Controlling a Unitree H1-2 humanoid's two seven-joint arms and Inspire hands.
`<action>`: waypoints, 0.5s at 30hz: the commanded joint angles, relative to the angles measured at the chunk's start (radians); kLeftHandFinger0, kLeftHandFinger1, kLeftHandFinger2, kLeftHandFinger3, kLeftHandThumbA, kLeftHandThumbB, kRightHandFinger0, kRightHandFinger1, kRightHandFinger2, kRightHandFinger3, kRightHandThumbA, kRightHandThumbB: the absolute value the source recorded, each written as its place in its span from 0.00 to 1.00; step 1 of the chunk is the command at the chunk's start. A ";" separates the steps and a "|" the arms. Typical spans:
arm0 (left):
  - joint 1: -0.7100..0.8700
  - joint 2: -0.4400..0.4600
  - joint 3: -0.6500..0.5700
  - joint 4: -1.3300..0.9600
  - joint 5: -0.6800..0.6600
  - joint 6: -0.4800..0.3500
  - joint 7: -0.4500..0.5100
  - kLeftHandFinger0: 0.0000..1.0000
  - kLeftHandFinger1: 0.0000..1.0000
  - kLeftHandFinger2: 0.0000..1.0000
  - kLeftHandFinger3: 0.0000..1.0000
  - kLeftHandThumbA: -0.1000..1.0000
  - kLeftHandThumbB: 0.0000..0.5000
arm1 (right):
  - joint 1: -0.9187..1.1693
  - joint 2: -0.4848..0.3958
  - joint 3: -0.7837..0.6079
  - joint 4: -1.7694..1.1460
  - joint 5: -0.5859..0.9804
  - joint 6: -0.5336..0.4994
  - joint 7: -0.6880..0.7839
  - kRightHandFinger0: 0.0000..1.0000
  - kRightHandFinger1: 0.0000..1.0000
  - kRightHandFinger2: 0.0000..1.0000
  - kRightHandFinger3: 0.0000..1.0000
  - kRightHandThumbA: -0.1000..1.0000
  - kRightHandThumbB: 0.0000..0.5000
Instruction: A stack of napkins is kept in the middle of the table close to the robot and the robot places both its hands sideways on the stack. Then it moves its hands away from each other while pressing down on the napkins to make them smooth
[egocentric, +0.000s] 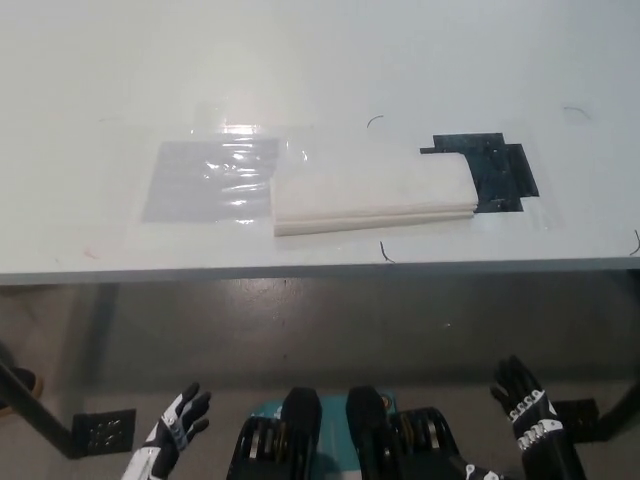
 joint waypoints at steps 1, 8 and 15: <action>-0.004 -0.009 0.014 -0.003 -0.053 0.056 -0.014 1.00 1.00 1.00 1.00 1.00 0.43 | -0.019 0.008 -0.013 0.013 -0.006 -0.087 -0.023 1.00 1.00 1.00 1.00 1.00 0.76; -0.011 -0.006 0.010 -0.005 -0.055 0.077 -0.019 1.00 1.00 1.00 1.00 1.00 0.40 | -0.020 0.006 -0.015 -0.003 0.049 -0.056 -0.015 1.00 1.00 1.00 1.00 1.00 0.80; 0.020 -0.005 0.011 -0.003 -0.050 0.053 -0.012 1.00 1.00 1.00 1.00 1.00 0.42 | 0.003 0.007 -0.009 -0.019 0.043 -0.055 -0.018 1.00 1.00 1.00 1.00 1.00 0.79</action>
